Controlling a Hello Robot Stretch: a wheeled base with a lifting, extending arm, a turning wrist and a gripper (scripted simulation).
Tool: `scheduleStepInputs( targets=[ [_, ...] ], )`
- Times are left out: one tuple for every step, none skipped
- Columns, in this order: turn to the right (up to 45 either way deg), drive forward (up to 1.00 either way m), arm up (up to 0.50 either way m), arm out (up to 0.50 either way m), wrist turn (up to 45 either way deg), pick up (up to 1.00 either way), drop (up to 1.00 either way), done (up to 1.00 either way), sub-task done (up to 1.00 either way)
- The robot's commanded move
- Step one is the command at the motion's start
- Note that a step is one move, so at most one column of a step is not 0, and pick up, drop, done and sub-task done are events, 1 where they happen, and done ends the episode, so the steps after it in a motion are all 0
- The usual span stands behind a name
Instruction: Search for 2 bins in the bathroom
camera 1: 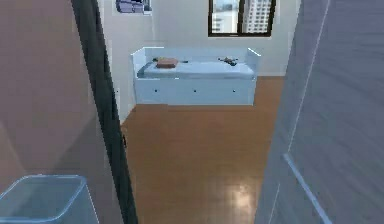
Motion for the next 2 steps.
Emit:
scheduleStepInputs(
  targets=[
    [0.0, 0.35, 0.00, 0.00, 0.0, 0.00, 0.00, 0.00, 0.00],
    [-45.0, 0.00, 0.00, 0.00, 0.0, 0.00, 0.00, 0.00, 0.00]
  ],
)
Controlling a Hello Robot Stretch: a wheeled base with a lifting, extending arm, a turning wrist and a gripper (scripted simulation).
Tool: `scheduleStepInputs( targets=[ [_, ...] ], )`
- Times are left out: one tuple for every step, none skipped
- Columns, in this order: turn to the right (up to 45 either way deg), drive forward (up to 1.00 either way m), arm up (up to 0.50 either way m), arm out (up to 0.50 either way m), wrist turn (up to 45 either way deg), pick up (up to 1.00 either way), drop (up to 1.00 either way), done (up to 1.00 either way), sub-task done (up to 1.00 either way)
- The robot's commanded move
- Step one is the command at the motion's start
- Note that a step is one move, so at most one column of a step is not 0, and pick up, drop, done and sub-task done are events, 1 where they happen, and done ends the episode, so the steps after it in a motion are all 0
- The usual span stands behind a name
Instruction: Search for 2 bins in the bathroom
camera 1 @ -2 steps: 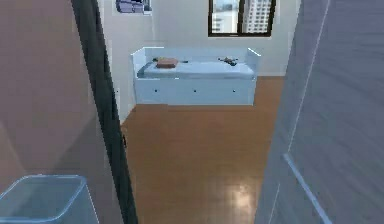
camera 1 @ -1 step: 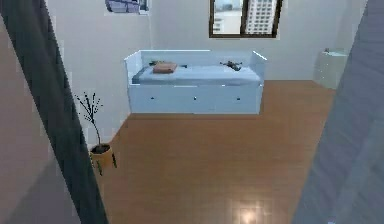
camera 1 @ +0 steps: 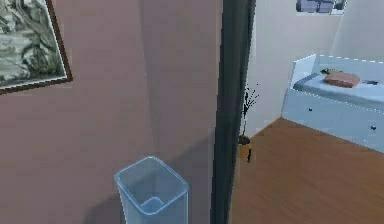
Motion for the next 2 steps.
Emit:
scheduleStepInputs(
  targets=[
    [-12.0, 0.00, 0.00, 0.00, 0.0, 0.00, 0.00, 0.00, 0.00],
    [0.0, 0.00, 0.00, 0.00, 0.0, 0.00, 0.00, 1.00, 0.00]
  ],
)
